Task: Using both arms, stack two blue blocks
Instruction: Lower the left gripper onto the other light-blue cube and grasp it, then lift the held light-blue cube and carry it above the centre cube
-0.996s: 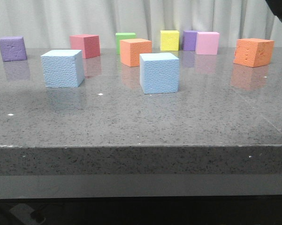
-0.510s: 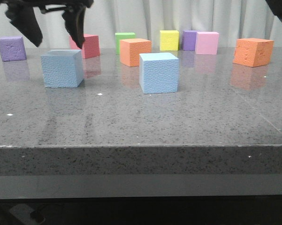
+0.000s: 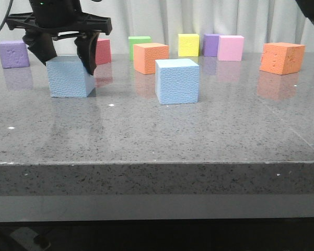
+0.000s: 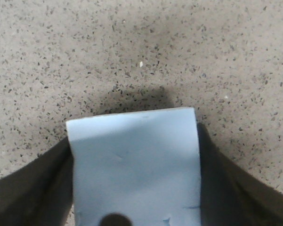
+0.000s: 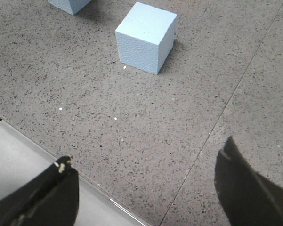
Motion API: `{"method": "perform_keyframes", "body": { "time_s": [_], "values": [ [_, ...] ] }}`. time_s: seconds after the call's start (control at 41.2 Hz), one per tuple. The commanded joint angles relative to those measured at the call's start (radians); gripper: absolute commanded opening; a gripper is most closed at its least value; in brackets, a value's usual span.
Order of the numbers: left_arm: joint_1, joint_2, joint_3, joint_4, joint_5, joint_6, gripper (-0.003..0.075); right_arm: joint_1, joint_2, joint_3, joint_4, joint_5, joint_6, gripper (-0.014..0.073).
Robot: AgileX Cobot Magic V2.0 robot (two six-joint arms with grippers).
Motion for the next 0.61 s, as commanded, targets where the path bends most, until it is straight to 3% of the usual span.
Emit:
{"method": "perform_keyframes", "body": {
  "time_s": [0.0, 0.121, 0.243, 0.583],
  "values": [
    [-0.006, -0.053, -0.043, -0.016, -0.011, -0.005, 0.0343, -0.006, -0.012, -0.022, 0.017, -0.055, -0.009, 0.0598],
    [-0.008, -0.053, -0.094, -0.023, 0.032, 0.063, 0.0344, -0.006, -0.012, -0.022, 0.017, -0.055, -0.009, 0.0598],
    [-0.008, -0.053, -0.179, -0.106, 0.072, 0.219, 0.0344, -0.006, -0.012, -0.022, 0.017, -0.055, -0.009, 0.0598],
    [-0.027, -0.053, -0.391, -0.545, 0.158, 0.938, 0.0344, -0.006, -0.012, -0.022, 0.017, -0.055, -0.009, 0.0598]
  ]
}}
